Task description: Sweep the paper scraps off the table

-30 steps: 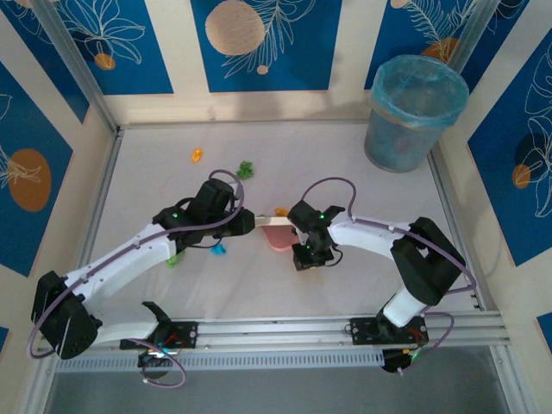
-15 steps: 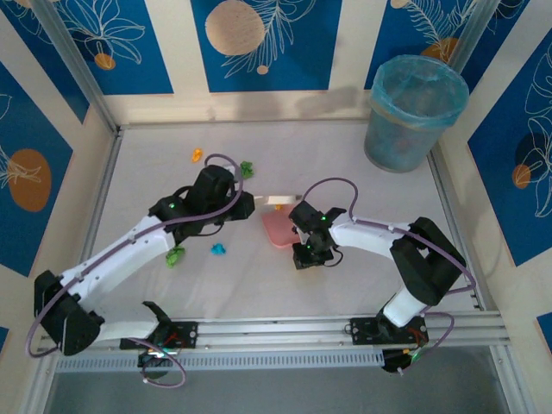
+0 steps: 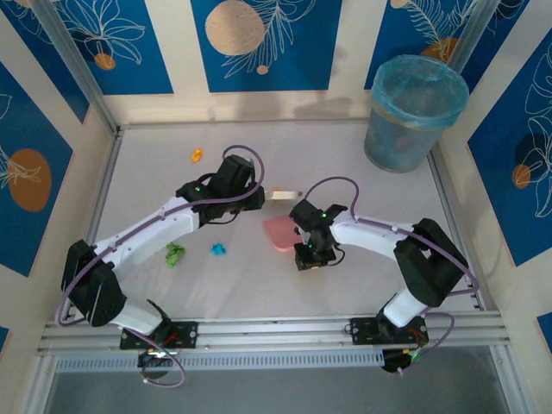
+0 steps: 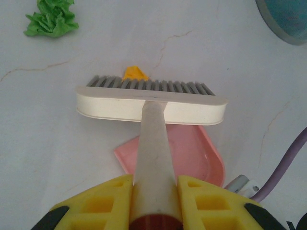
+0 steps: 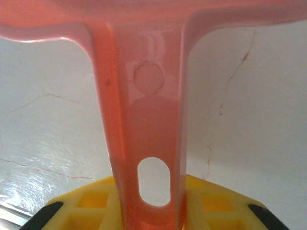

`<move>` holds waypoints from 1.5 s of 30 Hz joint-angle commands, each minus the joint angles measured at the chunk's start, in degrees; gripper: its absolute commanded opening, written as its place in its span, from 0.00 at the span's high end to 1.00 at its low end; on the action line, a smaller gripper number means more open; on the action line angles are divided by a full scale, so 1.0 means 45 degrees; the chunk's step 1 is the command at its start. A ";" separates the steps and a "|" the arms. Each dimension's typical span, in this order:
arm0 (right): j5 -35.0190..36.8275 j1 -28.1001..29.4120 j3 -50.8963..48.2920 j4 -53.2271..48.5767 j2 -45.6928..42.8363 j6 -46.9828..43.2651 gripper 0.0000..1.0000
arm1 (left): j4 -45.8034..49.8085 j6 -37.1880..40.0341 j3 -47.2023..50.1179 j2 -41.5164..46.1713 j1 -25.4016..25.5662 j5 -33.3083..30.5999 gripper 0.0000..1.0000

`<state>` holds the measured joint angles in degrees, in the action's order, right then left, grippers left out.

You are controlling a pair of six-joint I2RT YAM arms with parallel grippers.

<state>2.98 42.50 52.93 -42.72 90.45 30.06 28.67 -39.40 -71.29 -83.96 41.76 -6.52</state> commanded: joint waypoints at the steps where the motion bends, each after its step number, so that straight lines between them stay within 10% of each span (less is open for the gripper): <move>1: -0.0045 -0.0154 0.0352 -0.0192 0.0109 0.0135 0.69 | -0.0373 0.0259 -0.0263 0.0195 -0.0072 -0.0174 1.00; 19: 0.2469 0.0521 -0.1196 0.1958 -0.1808 0.0550 0.43 | -0.0745 0.0171 0.0399 0.0563 -0.0090 0.0203 1.00; 29: 0.7102 0.3948 -0.4572 0.5856 -0.5281 0.1898 0.27 | -0.1000 0.0237 0.0832 0.0953 -0.0092 0.0302 1.00; 45: 0.7839 0.3603 -0.5187 0.8361 -0.3229 0.1507 0.37 | -0.1037 0.0200 0.0933 0.1217 -0.0084 0.0668 1.00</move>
<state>36.91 59.37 30.20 -8.56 74.85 37.34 25.85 -39.00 -67.53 -81.03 41.65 -4.32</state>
